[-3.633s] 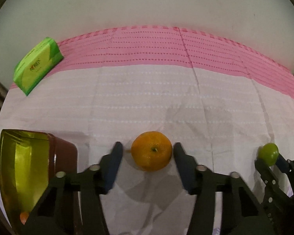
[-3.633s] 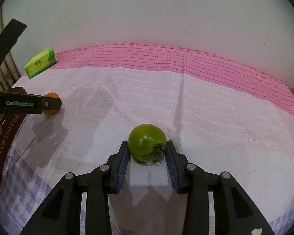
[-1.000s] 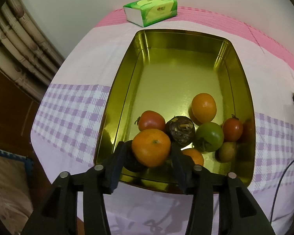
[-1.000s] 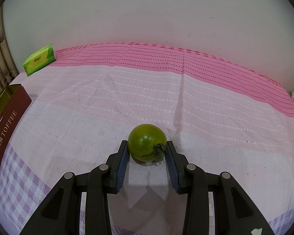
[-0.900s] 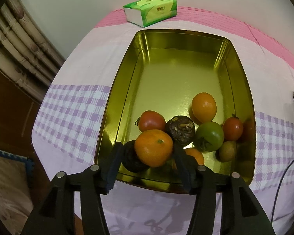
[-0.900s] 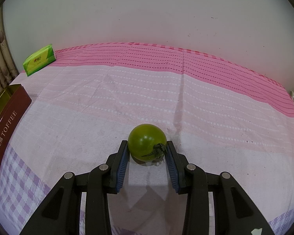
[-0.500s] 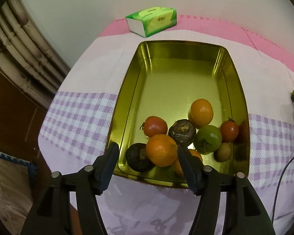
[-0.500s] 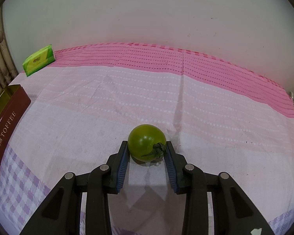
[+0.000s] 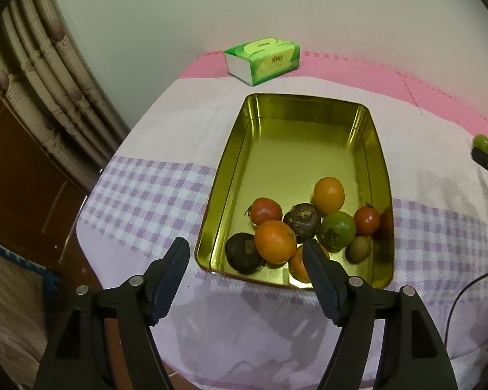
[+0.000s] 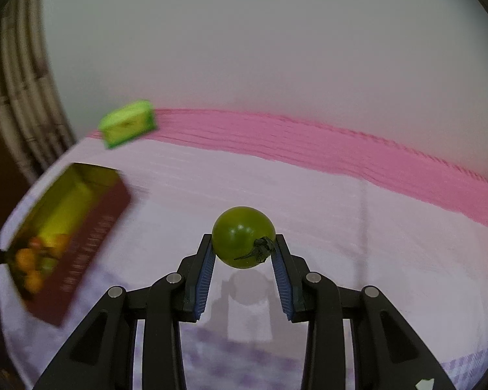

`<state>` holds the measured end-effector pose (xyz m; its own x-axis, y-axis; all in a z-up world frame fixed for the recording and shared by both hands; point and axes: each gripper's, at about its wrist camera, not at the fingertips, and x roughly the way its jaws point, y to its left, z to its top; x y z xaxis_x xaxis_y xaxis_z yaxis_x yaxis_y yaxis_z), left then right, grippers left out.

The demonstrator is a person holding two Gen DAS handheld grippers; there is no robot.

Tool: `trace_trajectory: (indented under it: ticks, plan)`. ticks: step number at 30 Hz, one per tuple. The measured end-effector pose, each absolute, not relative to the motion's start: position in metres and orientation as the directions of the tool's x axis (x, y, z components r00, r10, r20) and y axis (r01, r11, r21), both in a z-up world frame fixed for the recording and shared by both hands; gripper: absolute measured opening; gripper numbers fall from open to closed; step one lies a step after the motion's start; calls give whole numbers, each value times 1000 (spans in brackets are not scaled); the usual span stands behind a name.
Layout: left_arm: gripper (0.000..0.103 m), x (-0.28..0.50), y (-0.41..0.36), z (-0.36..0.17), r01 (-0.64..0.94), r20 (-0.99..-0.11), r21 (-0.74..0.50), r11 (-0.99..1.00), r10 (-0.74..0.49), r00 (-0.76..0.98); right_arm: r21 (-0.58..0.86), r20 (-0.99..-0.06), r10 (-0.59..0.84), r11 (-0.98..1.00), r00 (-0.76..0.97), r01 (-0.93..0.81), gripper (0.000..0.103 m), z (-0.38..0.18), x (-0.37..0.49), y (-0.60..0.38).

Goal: Organize fruits
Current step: 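Carry the green tomato into the tin tray and open the right gripper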

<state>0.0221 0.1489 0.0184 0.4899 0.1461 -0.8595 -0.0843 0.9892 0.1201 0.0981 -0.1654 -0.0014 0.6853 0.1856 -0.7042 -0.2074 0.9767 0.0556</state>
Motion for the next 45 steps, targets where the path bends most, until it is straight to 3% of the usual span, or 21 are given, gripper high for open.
trace_trajectory:
  ticks: [9,13,19,45]
  plan:
    - [74,0,170,34,-134,-847,71,988,131,515,93,-701,368,897,611,-433,33,18,71,-60]
    - [81,-7,179,37,-168,-843,81,982,157,515,84,-715,404,860,571,-503,33,14,61,-20]
    - [82,-6,185,35,-186,-851,82,979,166,499,61,-749,414,821,518,-567,33,-1,51,23]
    - [82,-4,179,23,-163,-872,65,985,135,471,12,-793,349,828,499,-560,35,-40,58,53]
